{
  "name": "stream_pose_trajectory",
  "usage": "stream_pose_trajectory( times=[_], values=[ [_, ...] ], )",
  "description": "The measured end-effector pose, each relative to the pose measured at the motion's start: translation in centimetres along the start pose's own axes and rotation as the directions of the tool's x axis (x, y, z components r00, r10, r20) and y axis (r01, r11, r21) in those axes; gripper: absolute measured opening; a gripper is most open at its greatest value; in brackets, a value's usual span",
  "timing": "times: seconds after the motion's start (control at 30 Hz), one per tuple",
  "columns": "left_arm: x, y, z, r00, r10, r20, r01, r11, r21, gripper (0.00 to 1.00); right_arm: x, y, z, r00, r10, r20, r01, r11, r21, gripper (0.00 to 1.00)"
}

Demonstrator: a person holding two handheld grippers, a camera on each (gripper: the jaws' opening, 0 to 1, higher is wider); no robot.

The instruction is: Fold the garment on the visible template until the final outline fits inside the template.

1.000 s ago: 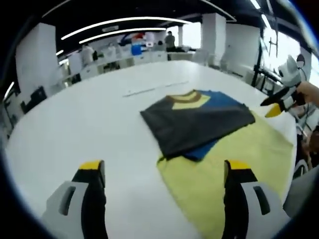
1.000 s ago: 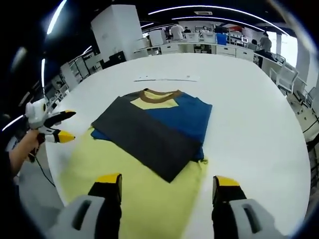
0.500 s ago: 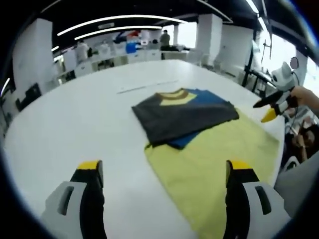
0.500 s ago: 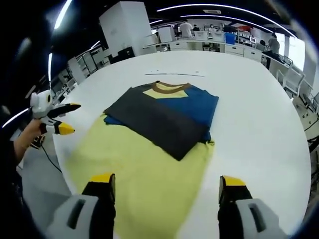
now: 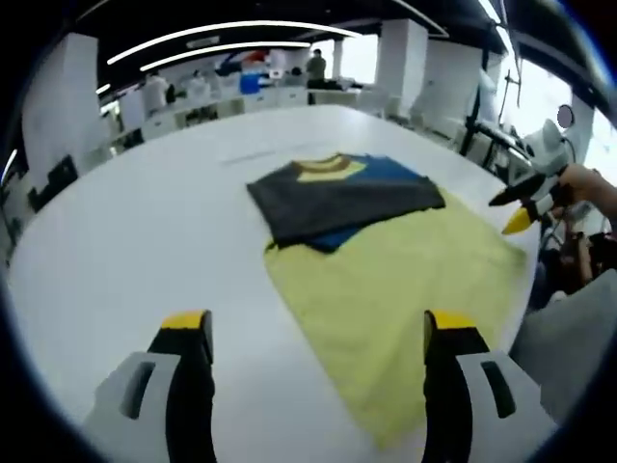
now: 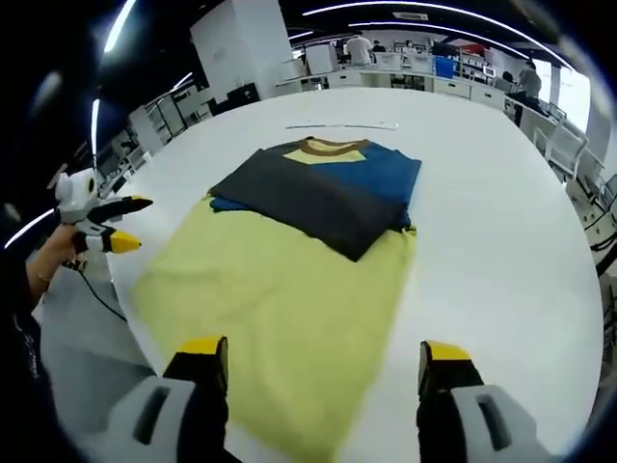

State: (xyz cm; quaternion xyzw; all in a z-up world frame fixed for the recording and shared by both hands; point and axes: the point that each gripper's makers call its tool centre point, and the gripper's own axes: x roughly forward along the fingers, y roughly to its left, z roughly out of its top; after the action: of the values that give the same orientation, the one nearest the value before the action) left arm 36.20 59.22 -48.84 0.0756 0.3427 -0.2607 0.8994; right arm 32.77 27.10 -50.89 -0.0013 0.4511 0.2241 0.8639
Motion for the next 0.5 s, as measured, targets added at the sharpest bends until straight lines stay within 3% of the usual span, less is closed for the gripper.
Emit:
stream_pose_trajectory(
  times=[0.2,0.3,0.4,0.5],
  values=[
    [-0.6,-0.5,-1.5,0.999,0.004,-0.032,-0.005,0.999,-0.033,0.81,-0.4,0.6,-2.1,1.0,-0.027,-0.011,0.027,1.0,0.006,0.75],
    [-0.9,-1.1,-2.6,0.998,-0.003,-0.066,0.001,0.999,-0.038,0.78,-0.5,0.8,-3.4,0.999,-0.037,-0.035,0.038,0.999,0.025,0.72],
    [-1.3,-1.7,-4.6,0.99,-0.003,-0.141,-0.006,0.998,-0.066,0.68,-0.8,0.7,-4.1,0.997,-0.067,-0.043,0.068,0.997,0.027,0.67],
    [-1.3,-2.1,-5.2,0.988,-0.001,-0.153,-0.009,0.998,-0.061,0.65,-0.9,0.5,-4.8,0.995,-0.083,-0.06,0.084,0.996,0.025,0.65]
  ],
)
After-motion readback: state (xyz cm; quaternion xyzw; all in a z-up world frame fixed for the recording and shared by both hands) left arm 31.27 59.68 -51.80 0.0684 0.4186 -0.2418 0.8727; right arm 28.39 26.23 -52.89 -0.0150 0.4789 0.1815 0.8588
